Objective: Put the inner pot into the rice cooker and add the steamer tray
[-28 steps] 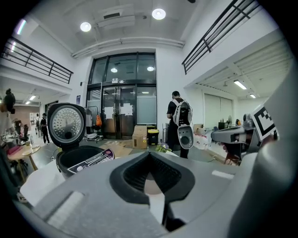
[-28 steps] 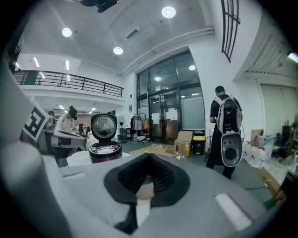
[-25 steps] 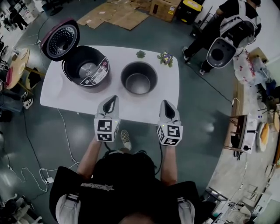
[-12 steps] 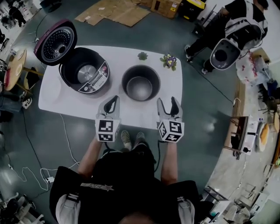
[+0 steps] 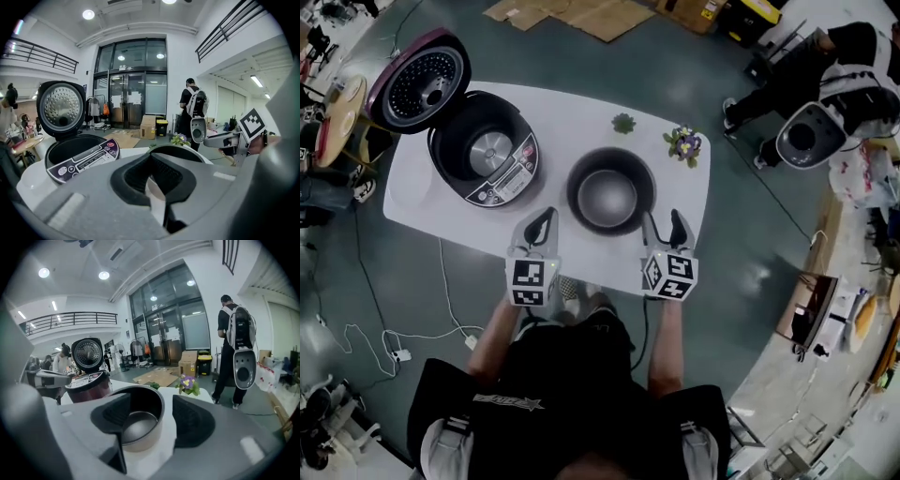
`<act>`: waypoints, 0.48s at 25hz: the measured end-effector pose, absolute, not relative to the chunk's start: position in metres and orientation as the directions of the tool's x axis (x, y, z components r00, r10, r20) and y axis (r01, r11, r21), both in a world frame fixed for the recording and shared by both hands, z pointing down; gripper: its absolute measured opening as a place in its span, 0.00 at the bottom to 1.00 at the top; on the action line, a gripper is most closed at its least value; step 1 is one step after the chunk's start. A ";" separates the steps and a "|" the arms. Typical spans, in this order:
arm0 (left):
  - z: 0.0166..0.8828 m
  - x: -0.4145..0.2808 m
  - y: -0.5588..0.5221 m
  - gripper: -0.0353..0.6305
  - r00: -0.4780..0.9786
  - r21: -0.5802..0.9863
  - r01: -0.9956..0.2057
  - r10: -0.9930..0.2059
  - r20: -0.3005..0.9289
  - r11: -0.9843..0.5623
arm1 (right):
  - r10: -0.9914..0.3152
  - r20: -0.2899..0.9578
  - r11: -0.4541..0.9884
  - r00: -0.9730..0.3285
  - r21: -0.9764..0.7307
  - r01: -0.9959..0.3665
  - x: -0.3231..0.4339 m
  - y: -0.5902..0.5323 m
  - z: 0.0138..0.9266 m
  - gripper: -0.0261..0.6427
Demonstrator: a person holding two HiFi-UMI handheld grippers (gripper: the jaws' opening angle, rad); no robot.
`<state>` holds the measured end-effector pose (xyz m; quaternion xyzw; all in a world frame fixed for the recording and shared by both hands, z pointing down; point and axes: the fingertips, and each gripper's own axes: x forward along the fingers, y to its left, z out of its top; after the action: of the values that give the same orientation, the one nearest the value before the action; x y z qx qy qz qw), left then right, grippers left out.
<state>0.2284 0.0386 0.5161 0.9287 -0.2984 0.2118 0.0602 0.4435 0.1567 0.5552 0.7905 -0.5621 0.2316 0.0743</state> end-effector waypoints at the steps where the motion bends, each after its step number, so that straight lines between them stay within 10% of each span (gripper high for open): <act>1: 0.522 0.231 0.035 0.07 0.723 -0.012 -0.587 -0.532 0.440 -0.809 | -0.849 0.465 -0.354 0.252 -0.146 -0.924 0.449 0.152 0.563 0.44; 12: 0.573 0.243 0.015 0.07 0.634 0.015 -0.667 -0.557 0.537 -0.745 | -0.761 0.638 -0.283 0.119 -0.162 -0.945 0.467 0.111 0.641 0.44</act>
<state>0.2426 0.0148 0.5734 0.8976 -0.3407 0.2586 0.1065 0.4673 0.1113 0.6413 0.7339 -0.5812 0.3209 0.1436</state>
